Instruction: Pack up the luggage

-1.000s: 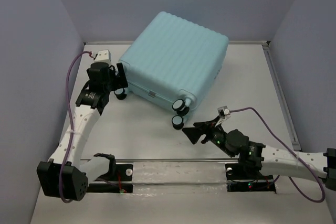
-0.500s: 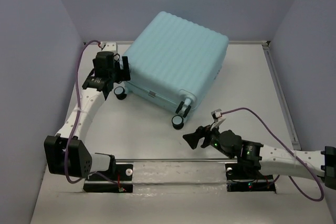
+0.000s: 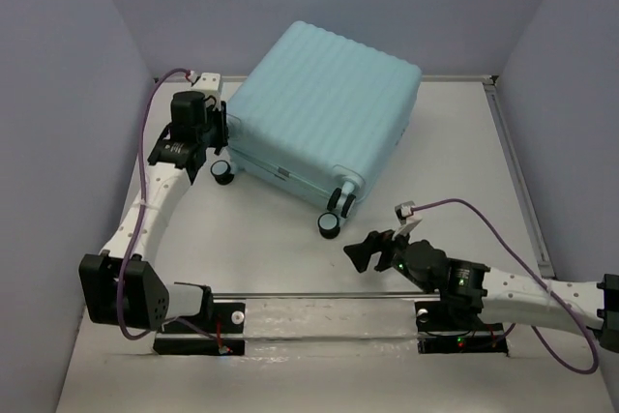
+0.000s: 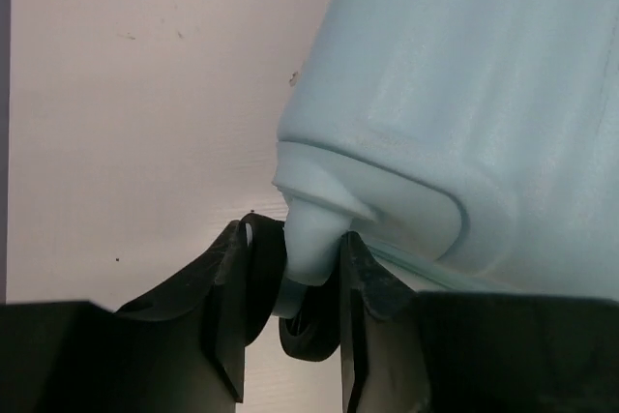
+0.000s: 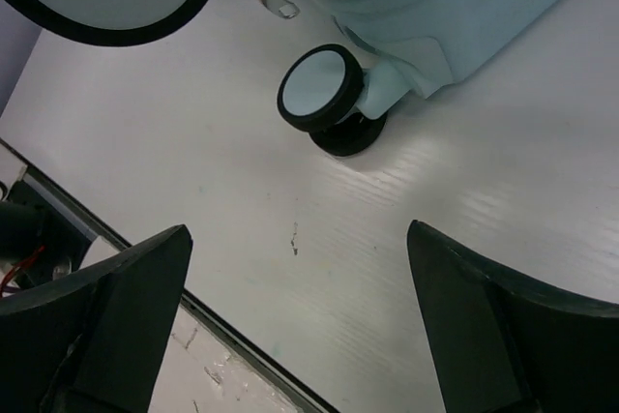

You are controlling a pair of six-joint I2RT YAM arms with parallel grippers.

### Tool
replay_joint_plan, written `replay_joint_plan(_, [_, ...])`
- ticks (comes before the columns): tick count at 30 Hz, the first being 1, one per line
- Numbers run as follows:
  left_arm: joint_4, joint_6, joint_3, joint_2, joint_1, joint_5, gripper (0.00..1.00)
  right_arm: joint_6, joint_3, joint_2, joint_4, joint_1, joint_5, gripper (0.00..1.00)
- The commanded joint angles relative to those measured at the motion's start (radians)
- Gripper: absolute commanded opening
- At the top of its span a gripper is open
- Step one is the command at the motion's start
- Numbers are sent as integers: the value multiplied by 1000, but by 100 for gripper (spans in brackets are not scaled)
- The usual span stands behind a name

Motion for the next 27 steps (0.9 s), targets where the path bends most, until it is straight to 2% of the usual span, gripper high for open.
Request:
replay_joint_plan(1, [-2, -65, -17, 35, -4, 131, 6, -13, 69, -11, -97, -67, 56, 97])
replay_joint_plan(3, [6, -80, -32, 32, -4, 178, 6, -32, 89, -14, -111, -118, 28, 92])
replay_joint_plan(4, [13, -86, -43, 31, -4, 195, 6, -37, 95, -16, -111, -180, 13, 89])
replay_joint_plan(6, [32, -106, -73, 15, -4, 259, 6, -60, 115, -28, -149, -250, -38, 68])
replay_joint_plan(7, [47, -109, -102, 5, -4, 269, 6, -68, 122, -33, -158, -318, -56, 51])
replay_joint_plan(10, [44, -117, -133, -3, -4, 218, 6, -105, 176, -25, -195, -400, -108, 21])
replay_joint_plan(15, [44, -157, -150, 3, -25, 299, 6, -163, 273, 13, -252, -506, -98, 16])
replay_joint_plan(18, [50, -190, -167, -14, -91, 313, 6, -203, 308, 4, -286, -604, -124, 16])
replay_joint_plan(20, [69, -231, -196, -35, -134, 371, 6, -245, 345, -2, -309, -661, -166, 17])
replay_joint_plan(23, [138, -308, -263, -80, -159, 471, 6, -289, 406, 25, -326, -764, -258, 20])
replay_joint_plan(27, [204, -385, -317, -140, -190, 532, 6, -316, 477, 110, -332, -877, -355, 26])
